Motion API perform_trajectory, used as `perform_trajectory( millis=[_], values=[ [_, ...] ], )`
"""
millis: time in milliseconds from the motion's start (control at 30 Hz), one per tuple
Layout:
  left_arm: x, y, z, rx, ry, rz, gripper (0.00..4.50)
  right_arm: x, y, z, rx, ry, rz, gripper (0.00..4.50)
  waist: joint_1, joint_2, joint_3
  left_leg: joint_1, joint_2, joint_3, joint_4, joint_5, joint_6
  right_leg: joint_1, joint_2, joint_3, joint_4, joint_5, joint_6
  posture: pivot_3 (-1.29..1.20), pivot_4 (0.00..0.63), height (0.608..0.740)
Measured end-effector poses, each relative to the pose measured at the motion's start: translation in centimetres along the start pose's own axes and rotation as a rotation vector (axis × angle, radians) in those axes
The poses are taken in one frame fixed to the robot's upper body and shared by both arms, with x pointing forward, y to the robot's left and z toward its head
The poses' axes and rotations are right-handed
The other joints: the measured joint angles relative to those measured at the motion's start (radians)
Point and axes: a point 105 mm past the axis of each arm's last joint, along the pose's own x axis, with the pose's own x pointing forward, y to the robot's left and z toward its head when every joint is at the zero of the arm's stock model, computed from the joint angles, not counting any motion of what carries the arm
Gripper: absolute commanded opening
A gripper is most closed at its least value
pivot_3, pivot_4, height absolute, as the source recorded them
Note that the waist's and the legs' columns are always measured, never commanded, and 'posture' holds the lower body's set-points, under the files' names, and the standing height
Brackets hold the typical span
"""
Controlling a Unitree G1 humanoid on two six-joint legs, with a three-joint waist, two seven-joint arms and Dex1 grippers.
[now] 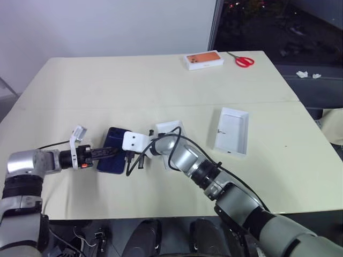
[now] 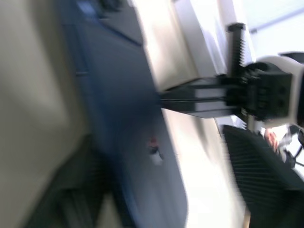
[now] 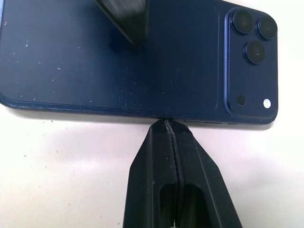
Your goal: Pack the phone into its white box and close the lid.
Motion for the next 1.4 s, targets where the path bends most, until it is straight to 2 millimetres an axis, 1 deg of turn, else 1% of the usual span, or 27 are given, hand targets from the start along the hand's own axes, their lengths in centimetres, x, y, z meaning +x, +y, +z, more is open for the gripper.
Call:
perform_trajectory(
  millis=[67,100,133,167,433,533,633,667,733,800,833,867,900,967,1033,1100,1133,1200,1267,1333,1400],
  values=[
    [0.0,0.4,-0.5,-0.023,0.006,0.008,1.01,0.0,0.0,0.0,-0.003,-0.002,-0.001,0.0,-0.003,0.0,0.0,0.0,0.0,0.0,0.0,0.0,0.0,0.0,0.0,0.0,0.0,0.0,0.0,0.0,0.15,0.74],
    [0.0,0.2,-0.6,-0.042,-0.003,-0.024,0.49,-0.1,-0.1,-0.1,-0.004,-0.001,-0.003,0.0,-0.003,0.0,0.0,0.0,0.0,0.0,0.0,0.0,0.0,0.0,0.0,0.0,0.0,0.0,0.0,0.0,0.15,0.74],
    [0.2,-0.5,-0.4,-0.048,-0.014,-0.08,0.49,-0.1,-0.2,-0.2,-0.004,0.003,-0.005,0.0,-0.002,0.0,0.0,0.0,0.0,0.0,0.0,0.0,0.0,0.0,0.0,0.0,0.0,0.0,0.0,0.0,0.15,0.74],
    [0.2,-0.5,-0.4,-0.047,-0.013,-0.083,0.49,-0.1,-0.2,-0.2,-0.003,0.003,-0.007,0.0,-0.003,0.0,0.0,0.001,0.0,0.0,0.0,0.0,0.0,0.001,0.0,0.0,0.0,0.0,0.0,0.0,0.15,0.74],
    [0.1,-0.3,-0.9,-0.081,-0.018,-0.09,0.49,-0.4,-0.5,-0.5,-0.004,0.003,-0.015,0.0,-0.004,-0.001,0.0,0.001,0.001,0.0,-0.001,0.0,0.0,0.0,0.0,0.001,0.0,0.0,0.0,0.0,0.15,0.74],
    [0.0,-0.3,-1.1,-0.103,-0.03,-0.098,0.49,-0.7,-0.8,-0.7,0.029,-0.005,-0.015,0.0,-0.004,-0.001,0.0,0.0,0.001,0.0,-0.001,0.0,0.0,0.0,0.0,0.001,0.0,0.0,0.0,0.0,0.15,0.74],
    [-0.1,-0.1,-1.3,-0.149,-0.048,-0.104,0.49,-1.5,-1.0,-1.0,0.195,-0.064,0.019,0.0,-0.004,-0.001,0.0,0.0,0.001,0.0,-0.001,0.0,0.0,0.0,0.0,0.001,-0.001,0.0,0.0,0.0,0.15,0.74],
    [-0.2,-0.2,-1.3,-0.156,-0.054,-0.106,0.49,-1.8,-1.1,-0.8,0.255,-0.1,0.032,0.0,-0.004,-0.001,0.0,-0.001,0.001,0.0,-0.001,0.0,0.0,-0.001,0.0,0.001,-0.001,0.0,0.0,0.0,0.15,0.74],
    [-0.4,-0.3,-1.1,-0.179,-0.07,-0.114,0.49,-2.8,-1.8,0.4,0.345,-0.197,0.044,0.0,-0.006,-0.001,0.0,-0.002,0.002,0.0,-0.001,0.0,0.0,-0.002,0.0,0.001,-0.001,0.0,0.0,0.0,0.15,0.74],
    [-0.7,-0.4,-1.0,-0.23,-0.104,-0.13,0.44,-4.2,-2.8,1.9,0.436,-0.308,0.047,0.54,-0.009,-0.001,0.0,-0.002,0.002,0.0,-0.001,0.0,0.0,-0.003,0.0,0.001,-0.001,0.0,0.0,0.0,0.15,0.74],
    [-0.8,-0.4,-0.9,-0.251,-0.116,-0.139,0.44,-4.8,-3.2,2.4,0.473,-0.347,0.048,0.89,-0.012,-0.001,0.0,-0.003,0.002,0.0,-0.001,0.0,0.0,-0.003,0.0,0.001,-0.001,0.0,0.0,0.0,0.15,0.74],
    [-0.9,-0.5,-1.0,-0.271,-0.126,-0.151,0.44,-5.3,-3.5,2.6,0.498,-0.373,0.051,1.34,-0.015,-0.001,0.0,-0.004,0.002,0.0,-0.001,0.0,0.0,-0.004,0.0,0.001,-0.001,0.0,0.0,0.0,0.15,0.74],
    [-1.0,-0.6,-1.0,-0.291,-0.14,-0.164,0.44,-5.9,-3.7,2.7,0.512,-0.386,0.054,1.92,-0.017,-0.001,0.0,-0.005,0.002,0.0,-0.001,0.0,0.0,-0.004,0.0,0.001,-0.001,0.0,0.0,0.0,0.15,0.74],
    [-1.2,-0.9,-1.1,-0.33,-0.167,-0.194,0.44,-7.1,-3.9,2.7,0.507,-0.382,0.069,2.88,-0.02,-0.001,0.0,-0.008,0.002,0.0,0.001,0.0,0.0,-0.007,0.0,0.001,-0.001,0.0,0.0,0.0,0.15,0.74],
    [-1.3,-1.2,-1.1,-0.362,-0.195,-0.227,0.44,-9.3,-4.1,2.1,0.459,-0.37,0.083,2.88,-0.019,-0.001,0.0,-0.013,0.002,0.0,0.002,0.0,0.0,-0.009,-0.001,0.001,0.0,0.0,0.0,0.0,0.15,0.74],
    [-1.3,-1.5,-1.3,-0.396,-0.214,-0.251,0.44,-11.1,-4.0,0.6,0.431,-0.333,0.093,2.88,-0.019,-0.002,0.0,-0.014,0.002,0.0,0.002,0.0,0.0,-0.01,-0.001,0.001,-0.001,0.0,0.0,0.0,0.15,0.74],
    [-1.3,-1.6,-1.5,-0.405,-0.216,-0.26,0.44,-11.8,-3.6,-0.2,0.41,-0.307,0.106,2.88,-0.019,-0.002,0.0,-0.014,0.002,0.0,0.002,0.0,0.0,-0.009,-0.001,0.001,-0.001,0.0,0.0,0.0,0.15,0.74],
    [-0.8,-2.2,-1.9,-0.411,-0.213,-0.278,0.44,-13.0,-1.7,-2.5,0.358,-0.224,0.183,2.88,-0.019,-0.003,0.001,-0.014,0.002,0.0,0.002,0.0,0.0,-0.008,-0.001,0.0,-0.001,0.0,0.0,0.0,0.15,0.74],
    [-0.5,-2.6,-2.3,-0.417,-0.214,-0.292,0.44,-13.8,-0.2,-4.0,0.34,-0.171,0.246,2.88,-0.02,-0.003,0.002,-0.014,0.002,0.0,0.002,0.0,0.0,-0.008,-0.002,0.0,-0.001,0.0,0.0,0.0,0.15,0.74],
    [0.0,-3.0,-2.4,-0.413,-0.214,-0.297,0.44,-14.4,1.1,-4.8,0.307,-0.141,0.303,2.88,-0.022,-0.004,0.002,-0.014,0.003,0.0,0.002,0.0,0.0,-0.008,-0.001,0.0,-0.001,0.0,0.0,0.0,0.15,0.74],
    [0.2,-3.2,-2.4,-0.409,-0.219,-0.295,0.44,-14.6,2.0,-5.4,0.269,-0.124,0.335,2.88,-0.024,-0.005,0.002,-0.014,0.004,0.0,0.002,0.0,-0.001,-0.008,-0.001,0.0,-0.001,0.0,0.0,0.0,0.15,0.74]
  ],
)
